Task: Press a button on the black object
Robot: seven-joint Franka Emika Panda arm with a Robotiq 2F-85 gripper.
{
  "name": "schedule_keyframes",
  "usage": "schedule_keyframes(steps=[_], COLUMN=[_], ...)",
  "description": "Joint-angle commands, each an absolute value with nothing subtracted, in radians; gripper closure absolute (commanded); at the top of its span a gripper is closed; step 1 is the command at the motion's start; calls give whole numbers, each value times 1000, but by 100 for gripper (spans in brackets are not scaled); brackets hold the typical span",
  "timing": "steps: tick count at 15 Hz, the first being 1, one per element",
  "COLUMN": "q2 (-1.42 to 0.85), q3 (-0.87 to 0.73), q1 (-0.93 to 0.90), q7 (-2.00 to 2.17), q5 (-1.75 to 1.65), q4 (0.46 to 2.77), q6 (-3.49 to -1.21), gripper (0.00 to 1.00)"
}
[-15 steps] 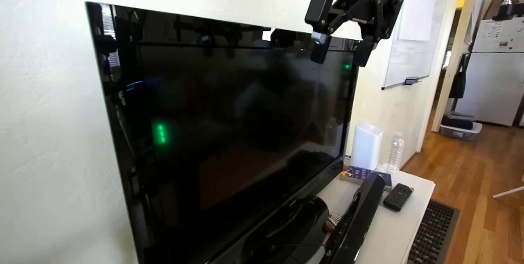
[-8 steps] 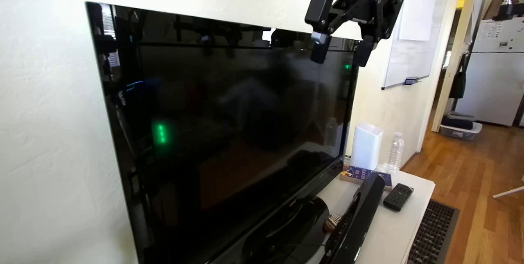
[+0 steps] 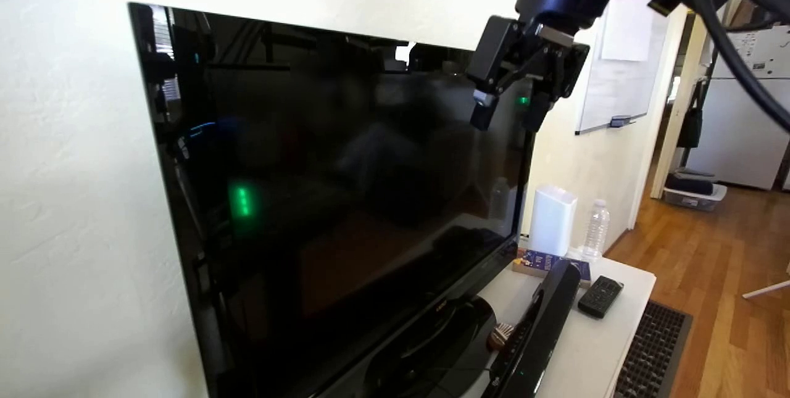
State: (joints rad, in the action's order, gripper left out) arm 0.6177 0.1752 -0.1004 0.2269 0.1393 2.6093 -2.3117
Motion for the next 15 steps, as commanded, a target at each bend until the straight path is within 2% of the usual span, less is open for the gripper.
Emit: schedule_keyframes(steps=[1,7,9,10,15], q2=[585,432,359,437,356], q3=[39,-145,-153,-132,-138], q1=[-157,-208,-194,-175,-173], q7=[9,-271,-252,-232,-233], q5=[212,298,306,264,274], q4=[2706,2772,2773,2772,2768], q6=[-2445,-2666,-2752,-2665,-2733], gripper=[0,0,0,0,0])
